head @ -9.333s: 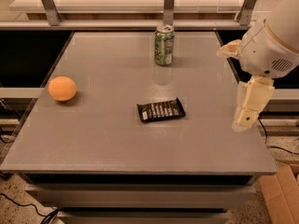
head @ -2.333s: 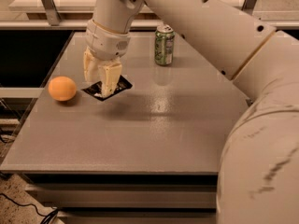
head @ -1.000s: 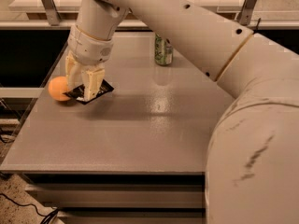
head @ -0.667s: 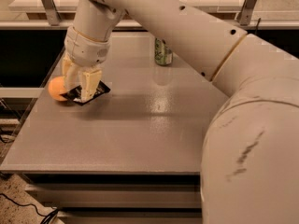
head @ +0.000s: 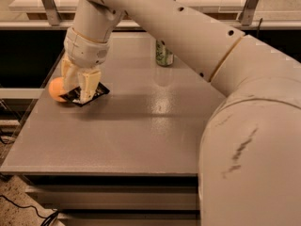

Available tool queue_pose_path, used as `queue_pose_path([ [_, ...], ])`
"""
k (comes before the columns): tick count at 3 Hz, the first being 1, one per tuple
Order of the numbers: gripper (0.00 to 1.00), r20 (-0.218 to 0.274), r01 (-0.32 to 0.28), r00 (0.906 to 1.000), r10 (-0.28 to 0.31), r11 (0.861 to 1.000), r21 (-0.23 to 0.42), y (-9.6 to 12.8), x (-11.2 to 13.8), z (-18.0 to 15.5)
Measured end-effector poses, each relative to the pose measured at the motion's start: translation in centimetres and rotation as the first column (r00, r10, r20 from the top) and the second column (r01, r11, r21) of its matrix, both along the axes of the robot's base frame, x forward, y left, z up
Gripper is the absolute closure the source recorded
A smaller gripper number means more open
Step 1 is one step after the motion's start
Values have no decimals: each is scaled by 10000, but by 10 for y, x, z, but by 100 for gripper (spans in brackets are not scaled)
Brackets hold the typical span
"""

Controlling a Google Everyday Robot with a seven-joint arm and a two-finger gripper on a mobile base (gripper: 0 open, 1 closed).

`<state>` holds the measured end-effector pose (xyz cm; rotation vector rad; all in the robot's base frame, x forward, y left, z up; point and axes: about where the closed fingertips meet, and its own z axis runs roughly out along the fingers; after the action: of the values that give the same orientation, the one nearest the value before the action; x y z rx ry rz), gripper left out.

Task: Move rxbar chocolate near orange

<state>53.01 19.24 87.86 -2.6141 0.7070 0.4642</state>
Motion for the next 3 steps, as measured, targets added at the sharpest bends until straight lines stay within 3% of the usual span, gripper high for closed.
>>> queue_pose_path([
  [3,13,200,125,9997,-126,9999,71,-1,8,11],
])
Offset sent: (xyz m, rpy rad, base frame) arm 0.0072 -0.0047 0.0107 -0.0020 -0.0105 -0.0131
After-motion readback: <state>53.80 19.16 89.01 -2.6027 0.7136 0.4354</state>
